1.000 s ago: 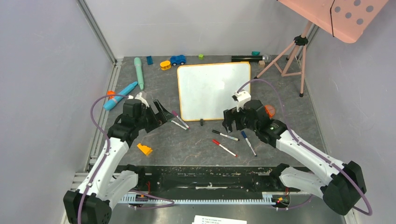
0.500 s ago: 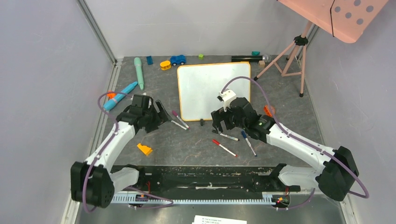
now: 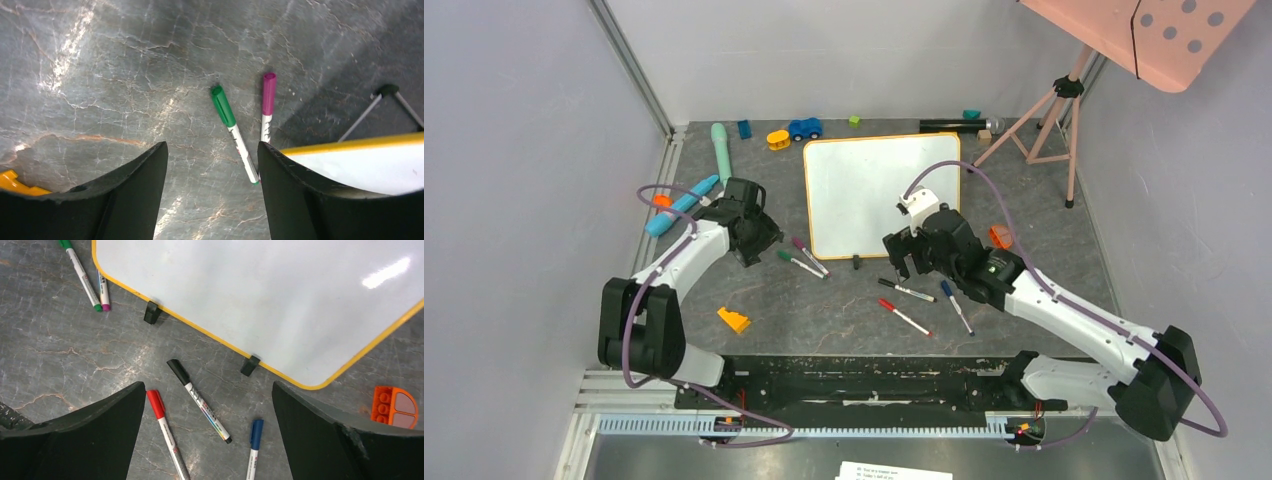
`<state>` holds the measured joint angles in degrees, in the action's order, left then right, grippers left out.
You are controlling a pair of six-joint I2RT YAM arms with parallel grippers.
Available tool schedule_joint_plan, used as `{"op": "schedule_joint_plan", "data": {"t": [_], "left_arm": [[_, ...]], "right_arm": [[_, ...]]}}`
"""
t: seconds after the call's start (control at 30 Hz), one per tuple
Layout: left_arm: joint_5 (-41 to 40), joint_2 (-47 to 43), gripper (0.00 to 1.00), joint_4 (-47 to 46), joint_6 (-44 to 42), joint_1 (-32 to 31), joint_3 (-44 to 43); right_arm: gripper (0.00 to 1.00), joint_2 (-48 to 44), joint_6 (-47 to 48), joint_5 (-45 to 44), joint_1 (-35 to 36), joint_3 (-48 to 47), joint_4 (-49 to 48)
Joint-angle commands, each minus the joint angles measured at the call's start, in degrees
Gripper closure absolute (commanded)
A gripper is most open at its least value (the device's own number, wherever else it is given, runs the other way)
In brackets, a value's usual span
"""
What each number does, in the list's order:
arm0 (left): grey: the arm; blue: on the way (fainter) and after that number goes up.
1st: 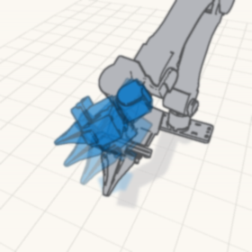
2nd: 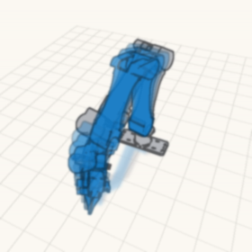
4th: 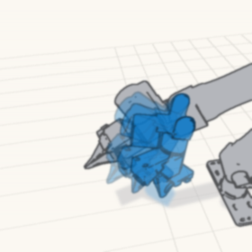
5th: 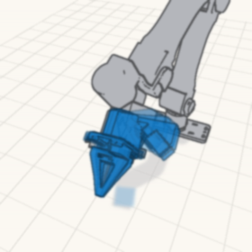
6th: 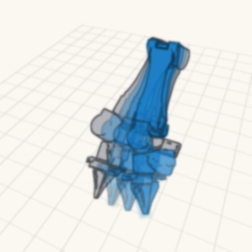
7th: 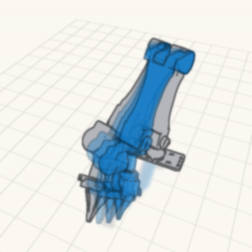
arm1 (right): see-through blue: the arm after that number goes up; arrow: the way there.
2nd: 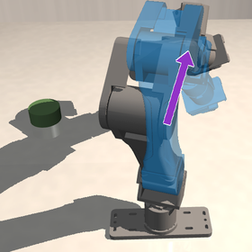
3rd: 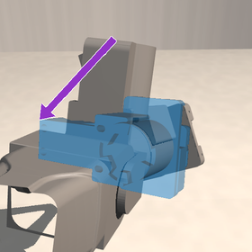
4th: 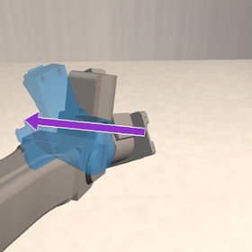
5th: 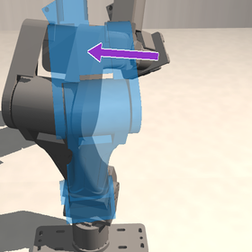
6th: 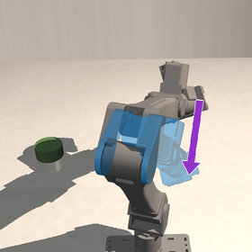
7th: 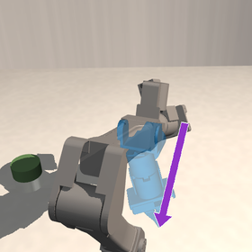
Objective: Write a sentence on the whiteboard
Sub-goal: Pick up the whiteboard marker from the center of the board.
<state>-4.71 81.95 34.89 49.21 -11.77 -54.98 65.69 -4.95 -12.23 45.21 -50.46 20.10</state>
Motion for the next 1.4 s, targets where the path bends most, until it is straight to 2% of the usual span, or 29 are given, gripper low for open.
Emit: {"op": "schedule_joint_plan", "data": {"t": [0.0, 0.23, 0.4, 0.43, 0.83, 0.87, 0.9, 1.13, 1.17, 1.2, 1.3, 1.37], "left_arm": [[-3.47, 2.23, 0.29, 1.27, 9.31, -0.18, -1.77], [0.46, 8.63, 0.32, -0.74, 10.66, -0.19, -2.91], [-0.39, 10.60, 0.36, -0.88, 12.93, -0.18, -3.16], [-0.55, 11.02, 0.39, -0.82, 13.41, -0.18, -3.40], [1.54, 17.85, 0.44, -2.65, 16.14, -0.27, -5.97], [1.22, 18.46, 0.51, -2.13, 16.99, -0.27, -6.12], [0.86, 19.23, 0.52, -1.04, 17.56, -0.34, -6.72], [-0.42, 23.11, 0.53, 3.98, 18.36, -1.40, -10.04], [-0.81, 22.96, 0.55, 4.54, 18.57, -1.58, -10.08], [-1.00, 22.64, 0.61, 4.82, 18.71, -1.67, -9.70], [-1.38, 20.98, 0.95, 4.78, 19.19, -1.68, -8.03], [-2.08, 19.20, 0.98, 5.25, 18.54, -1.59, -7.60]], "right_arm": [[0.01, -3.64, -1.28, -4.36, 0.14, 1.70, -1.11], [0.01, -5.24, -2.11, -5.75, 0.10, 3.61, -1.68], [0.01, -4.59, -1.78, -6.23, 0.18, 3.28, -1.83], [0.01, -4.41, -1.74, -6.35, 0.16, 3.10, -1.93], [0.01, -4.23, -2.46, -7.01, 0.15, 2.47, -1.82], [0.01, -4.30, -2.47, -7.10, 0.14, 2.47, -1.65], [0.01, -4.33, -2.50, -7.17, 0.14, 2.47, -1.59], [0.01, -4.68, -2.80, -7.55, 0.16, 2.47, -1.14], [0.01, -4.82, -2.89, -7.54, 0.14, 2.38, -1.07], [0.01, -4.95, -2.97, -7.57, 0.14, 2.30, -0.90], [0.01, -5.38, -3.76, -7.68, 0.16, 2.21, -0.34], [0.01, -5.91, -4.59, -7.49, 0.14, 2.29, 0.11]]}}
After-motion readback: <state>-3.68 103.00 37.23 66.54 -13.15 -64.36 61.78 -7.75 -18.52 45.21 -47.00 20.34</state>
